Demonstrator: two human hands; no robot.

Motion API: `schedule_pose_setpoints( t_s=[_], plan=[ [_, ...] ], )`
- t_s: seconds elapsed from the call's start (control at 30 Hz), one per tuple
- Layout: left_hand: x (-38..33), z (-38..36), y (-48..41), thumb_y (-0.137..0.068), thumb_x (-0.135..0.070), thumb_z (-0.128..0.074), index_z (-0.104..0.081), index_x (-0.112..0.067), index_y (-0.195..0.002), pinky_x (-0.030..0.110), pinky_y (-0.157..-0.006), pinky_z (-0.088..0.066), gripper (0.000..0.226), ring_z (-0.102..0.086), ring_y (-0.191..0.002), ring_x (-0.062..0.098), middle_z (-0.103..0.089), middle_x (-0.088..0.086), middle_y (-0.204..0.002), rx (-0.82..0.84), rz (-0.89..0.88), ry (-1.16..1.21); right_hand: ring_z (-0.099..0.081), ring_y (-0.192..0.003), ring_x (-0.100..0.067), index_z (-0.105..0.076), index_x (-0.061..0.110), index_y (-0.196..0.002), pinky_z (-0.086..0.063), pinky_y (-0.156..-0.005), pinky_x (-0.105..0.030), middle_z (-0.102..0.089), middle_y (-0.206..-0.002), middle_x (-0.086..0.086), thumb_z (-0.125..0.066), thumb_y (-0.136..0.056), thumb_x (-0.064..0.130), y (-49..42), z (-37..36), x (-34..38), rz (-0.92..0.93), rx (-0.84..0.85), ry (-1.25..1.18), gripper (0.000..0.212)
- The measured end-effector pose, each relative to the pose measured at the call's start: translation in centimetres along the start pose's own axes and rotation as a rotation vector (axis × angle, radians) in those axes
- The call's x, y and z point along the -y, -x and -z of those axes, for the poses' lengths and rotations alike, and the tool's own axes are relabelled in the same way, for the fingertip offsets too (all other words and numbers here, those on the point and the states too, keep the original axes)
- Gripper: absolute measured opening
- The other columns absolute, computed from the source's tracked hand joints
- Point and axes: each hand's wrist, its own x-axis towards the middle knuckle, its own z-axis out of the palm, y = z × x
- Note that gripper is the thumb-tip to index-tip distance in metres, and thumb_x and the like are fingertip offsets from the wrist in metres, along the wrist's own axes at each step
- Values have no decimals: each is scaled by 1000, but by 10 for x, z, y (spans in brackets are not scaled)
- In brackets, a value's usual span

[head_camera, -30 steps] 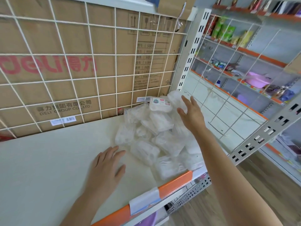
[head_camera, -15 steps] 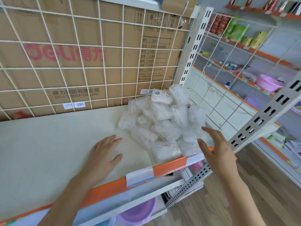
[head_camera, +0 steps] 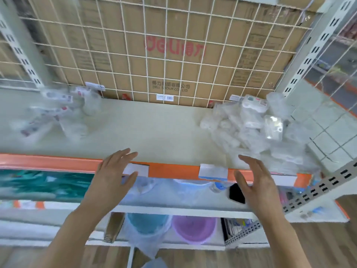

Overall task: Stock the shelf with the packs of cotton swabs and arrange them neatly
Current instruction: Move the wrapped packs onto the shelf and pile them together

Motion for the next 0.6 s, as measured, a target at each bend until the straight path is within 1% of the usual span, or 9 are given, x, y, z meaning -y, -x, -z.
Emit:
schedule_pose_setpoints(
  t_s=[0.1, 0.17, 0.27, 0.3, 0.37, 0.43, 0.47, 0.53, 0.6],
  plan=[
    [23, 24, 30, -79, -45, -39, -59, -16, -125, 43, -93, -40, 58, -47, -117, 23, -57, 8, -130, -26, 114, -24, -60, -93, -28, -58, 13, -121, -33, -71, -20, -59, -118, -6, -53, -83, 28, -8, -19, 29, 114, 70, -38, 42],
    [36, 39, 49, -79, -47, -38, -57, -18, -126, 46, -93, -41, 58, -51, -117, 28, -55, 7, -132, -43, 184, -68, -60, -86, -28, -58, 15, -122, -31, -69, -18, -58, -119, -3, -50, -84, 35, -11, -34, 51, 165, 123, -60, 43],
    [57, 62, 75, -81, -47, -38, -56, -16, -128, 51, -94, -42, 59, -53, -118, 33, -54, 9, -133, -81, 255, -98, -60, -94, -24, -58, 15, -120, -36, -73, -19, -58, -118, -3, -42, -83, 43, -11, -58, 84, 244, 170, -92, 49],
    [63, 70, 83, -82, -46, -38, -57, -14, -128, 52, -94, -43, 59, -53, -117, 34, -55, 10, -132, -97, 270, -108, -59, -99, -25, -58, 15, -120, -38, -77, -20, -59, -118, -3, -43, -84, 41, -10, -66, 94, 261, 184, -109, 47],
    [81, 87, 97, -84, -47, -38, -56, -15, -127, 53, -93, -44, 57, -54, -116, 36, -55, 10, -130, -121, 303, -126, -58, -103, -26, -59, 14, -119, -38, -84, -23, -59, -118, -5, -51, -84, 32, -11, -83, 117, 296, 198, -131, 41],
    [104, 106, 113, -84, -49, -39, -55, -17, -128, 55, -91, -46, 57, -53, -116, 36, -55, 9, -129, -131, 351, -131, -55, -103, -22, -59, 14, -119, -36, -85, -23, -59, -117, -6, -55, -82, 25, -12, -101, 143, 348, 198, -144, 39],
    [116, 116, 121, -84, -49, -39, -55, -18, -128, 57, -90, -46, 57, -53, -117, 36, -55, 9, -129, -138, 370, -135, -52, -103, -19, -59, 14, -119, -36, -85, -22, -59, -117, -6, -55, -81, 24, -12, -110, 159, 363, 207, -155, 40],
    [141, 139, 135, -83, -50, -38, -55, -17, -128, 56, -89, -46, 58, -53, -116, 35, -55, 8, -130, -165, 397, -153, -50, -103, -15, -58, 16, -120, -37, -83, -23, -58, -119, -4, -53, -82, 27, -9, -129, 193, 378, 238, -179, 39],
    [164, 166, 148, -82, -50, -37, -57, -17, -127, 51, -92, -44, 59, -52, -117, 32, -55, 7, -130, -192, 434, -169, -50, -104, -14, -58, 17, -120, -40, -85, -24, -58, -120, -3, -49, -85, 36, -4, -149, 230, 401, 261, -191, 41]
  ],
)
